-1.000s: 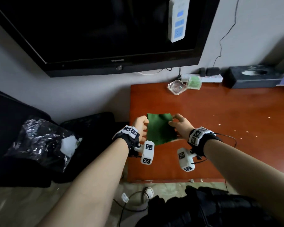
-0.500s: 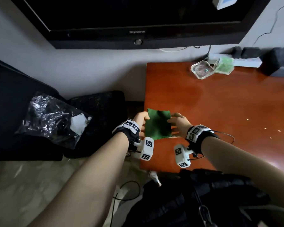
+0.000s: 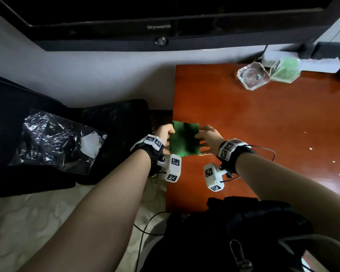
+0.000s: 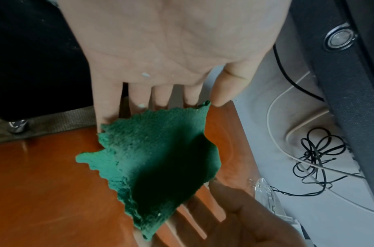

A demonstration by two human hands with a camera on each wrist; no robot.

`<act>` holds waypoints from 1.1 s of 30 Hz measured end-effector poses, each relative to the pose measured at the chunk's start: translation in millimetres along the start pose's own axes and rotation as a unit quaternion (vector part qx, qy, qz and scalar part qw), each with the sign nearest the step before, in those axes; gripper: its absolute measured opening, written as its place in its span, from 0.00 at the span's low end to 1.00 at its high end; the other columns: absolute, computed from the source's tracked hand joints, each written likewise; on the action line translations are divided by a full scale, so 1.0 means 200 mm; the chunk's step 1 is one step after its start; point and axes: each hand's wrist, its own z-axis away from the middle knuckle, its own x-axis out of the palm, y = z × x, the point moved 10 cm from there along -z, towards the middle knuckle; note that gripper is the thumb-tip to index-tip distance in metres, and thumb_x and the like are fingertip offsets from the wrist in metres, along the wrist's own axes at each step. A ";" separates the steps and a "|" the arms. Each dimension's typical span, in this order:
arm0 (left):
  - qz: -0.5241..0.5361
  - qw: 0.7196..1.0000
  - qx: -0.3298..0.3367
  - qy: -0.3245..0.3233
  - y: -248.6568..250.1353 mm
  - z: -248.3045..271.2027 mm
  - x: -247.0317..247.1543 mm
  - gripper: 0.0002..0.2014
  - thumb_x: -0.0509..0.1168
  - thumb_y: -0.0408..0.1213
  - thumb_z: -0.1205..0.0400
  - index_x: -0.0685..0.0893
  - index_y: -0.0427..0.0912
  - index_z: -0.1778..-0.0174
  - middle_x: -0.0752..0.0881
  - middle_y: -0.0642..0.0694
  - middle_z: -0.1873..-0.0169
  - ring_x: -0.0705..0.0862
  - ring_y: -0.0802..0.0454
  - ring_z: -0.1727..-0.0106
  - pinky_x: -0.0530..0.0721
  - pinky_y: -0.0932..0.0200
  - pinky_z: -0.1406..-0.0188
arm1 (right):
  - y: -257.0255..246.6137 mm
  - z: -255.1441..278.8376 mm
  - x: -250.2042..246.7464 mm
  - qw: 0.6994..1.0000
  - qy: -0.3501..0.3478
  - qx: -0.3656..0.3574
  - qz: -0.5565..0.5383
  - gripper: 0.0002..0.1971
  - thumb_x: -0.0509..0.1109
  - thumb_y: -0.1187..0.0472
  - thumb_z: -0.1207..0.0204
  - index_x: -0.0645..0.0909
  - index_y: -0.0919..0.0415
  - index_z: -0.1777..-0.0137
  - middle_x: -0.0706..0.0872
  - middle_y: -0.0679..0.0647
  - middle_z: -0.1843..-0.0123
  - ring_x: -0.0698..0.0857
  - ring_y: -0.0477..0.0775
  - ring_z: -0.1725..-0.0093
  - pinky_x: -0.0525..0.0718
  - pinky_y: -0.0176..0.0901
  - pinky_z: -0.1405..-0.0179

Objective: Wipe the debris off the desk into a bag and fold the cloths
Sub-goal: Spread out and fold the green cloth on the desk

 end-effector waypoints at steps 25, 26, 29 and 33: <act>-0.137 0.988 0.029 0.066 0.07 -0.48 -0.13 0.37 0.64 0.62 0.49 0.87 0.41 0.49 0.90 0.40 0.50 0.90 0.38 0.49 0.86 0.35 0.40 | -0.14 -0.15 -0.06 0.997 0.050 -0.004 0.063 0.12 0.61 0.72 0.24 0.78 0.57 0.47 0.80 0.59 0.66 0.81 0.58 0.64 0.87 0.62 0.51; -0.135 0.988 0.029 0.064 0.07 -0.47 -0.13 0.37 0.65 0.62 0.48 0.86 0.41 0.48 0.90 0.40 0.49 0.90 0.38 0.50 0.86 0.35 0.41 | -0.14 -0.15 -0.07 0.997 0.050 -0.004 0.062 0.12 0.61 0.72 0.24 0.78 0.57 0.47 0.80 0.59 0.66 0.81 0.58 0.64 0.87 0.62 0.51; -0.103 0.994 0.009 0.040 0.10 -0.29 -0.07 0.29 0.67 0.57 0.32 0.85 0.40 0.41 0.89 0.40 0.45 0.90 0.38 0.48 0.90 0.40 0.49 | -0.14 -0.14 -0.08 0.997 0.049 -0.006 0.063 0.12 0.61 0.73 0.24 0.79 0.59 0.46 0.81 0.59 0.64 0.82 0.60 0.61 0.87 0.64 0.50; -0.058 0.998 -0.004 0.022 0.12 -0.21 -0.03 0.19 0.63 0.46 0.17 0.83 0.40 0.36 0.87 0.39 0.43 0.87 0.39 0.44 0.87 0.52 0.58 | -0.14 -0.14 -0.10 0.996 0.053 -0.004 0.065 0.12 0.62 0.72 0.24 0.79 0.59 0.46 0.81 0.60 0.64 0.82 0.60 0.61 0.87 0.63 0.49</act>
